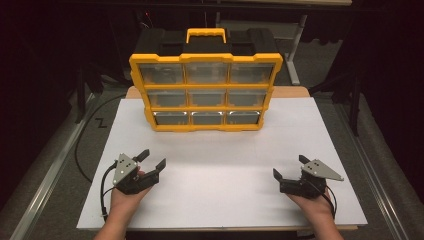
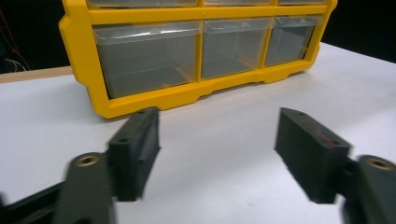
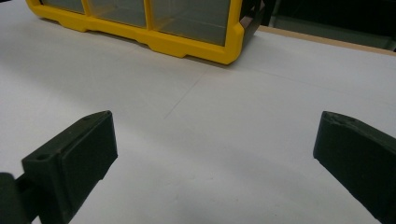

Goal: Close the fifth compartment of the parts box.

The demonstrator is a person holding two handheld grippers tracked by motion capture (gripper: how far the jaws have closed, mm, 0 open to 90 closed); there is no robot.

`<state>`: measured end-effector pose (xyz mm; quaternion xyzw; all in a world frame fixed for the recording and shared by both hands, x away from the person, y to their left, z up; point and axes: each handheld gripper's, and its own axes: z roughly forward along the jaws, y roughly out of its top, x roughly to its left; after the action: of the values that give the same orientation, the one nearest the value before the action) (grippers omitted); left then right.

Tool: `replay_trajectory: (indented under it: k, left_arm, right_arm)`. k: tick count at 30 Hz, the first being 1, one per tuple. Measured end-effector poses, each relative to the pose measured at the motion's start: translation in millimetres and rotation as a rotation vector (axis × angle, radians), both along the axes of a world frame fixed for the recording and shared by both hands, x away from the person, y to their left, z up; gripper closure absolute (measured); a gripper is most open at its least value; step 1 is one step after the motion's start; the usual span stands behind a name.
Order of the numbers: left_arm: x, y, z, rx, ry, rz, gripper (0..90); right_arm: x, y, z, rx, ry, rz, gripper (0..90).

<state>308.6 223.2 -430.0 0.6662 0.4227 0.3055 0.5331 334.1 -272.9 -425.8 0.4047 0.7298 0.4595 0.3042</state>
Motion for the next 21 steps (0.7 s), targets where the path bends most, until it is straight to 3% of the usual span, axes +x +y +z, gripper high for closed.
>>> replay_trajectory:
  k: [5, 8, 14, 21]
  left_arm:
    - [-0.1, -2.1, 4.2, 0.011, 0.004, -0.002, 14.1]
    - [1.1, -4.3, 5.4, 0.024, 0.017, 0.010, 1.3]
    - [2.2, -5.2, 3.8, 0.042, 0.026, 0.026, 0.0]
    - [2.6, -4.5, 3.4, 0.031, 0.036, 0.024, 0.1]
  right_arm:
    - [-0.2, 0.3, 0.2, 0.003, 0.000, 0.005, 1.1]
    - [-0.2, 0.3, 0.1, 0.004, -0.001, 0.008, 1.1]
    - [-0.4, 0.7, 0.2, 0.006, -0.001, 0.013, 1.1]
    - [-0.2, 0.6, 0.2, 0.005, -0.001, 0.014, 1.1]
